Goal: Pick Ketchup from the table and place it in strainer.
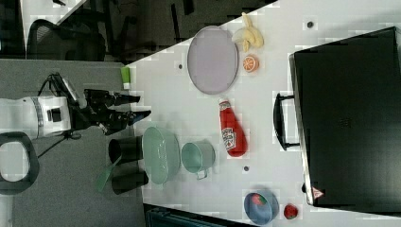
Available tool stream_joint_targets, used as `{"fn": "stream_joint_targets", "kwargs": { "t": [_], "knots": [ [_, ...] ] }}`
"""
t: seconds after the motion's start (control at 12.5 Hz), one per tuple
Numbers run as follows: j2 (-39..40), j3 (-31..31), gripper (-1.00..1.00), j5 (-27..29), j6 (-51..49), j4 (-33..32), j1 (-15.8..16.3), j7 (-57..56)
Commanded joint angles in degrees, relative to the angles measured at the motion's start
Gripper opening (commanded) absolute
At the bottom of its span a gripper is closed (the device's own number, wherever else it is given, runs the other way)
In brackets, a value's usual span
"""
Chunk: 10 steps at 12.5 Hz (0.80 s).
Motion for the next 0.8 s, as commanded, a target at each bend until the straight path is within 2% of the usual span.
{"fn": "stream_joint_targets", "kwargs": {
  "t": [0.08,0.24,0.64,0.8],
  "knots": [
    [-13.6,3.5,0.59,2.5,-10.3,-6.5,-5.8,-1.7],
    [-12.8,3.5,1.0,2.5,-10.2,-6.9,-5.7,-1.7],
    [-7.8,4.6,1.0,2.5,-5.7,-10.6,-5.5,-3.1],
    [-5.6,5.2,1.0,2.5,-0.4,-12.4,-5.4,-9.7]
  ]
}}
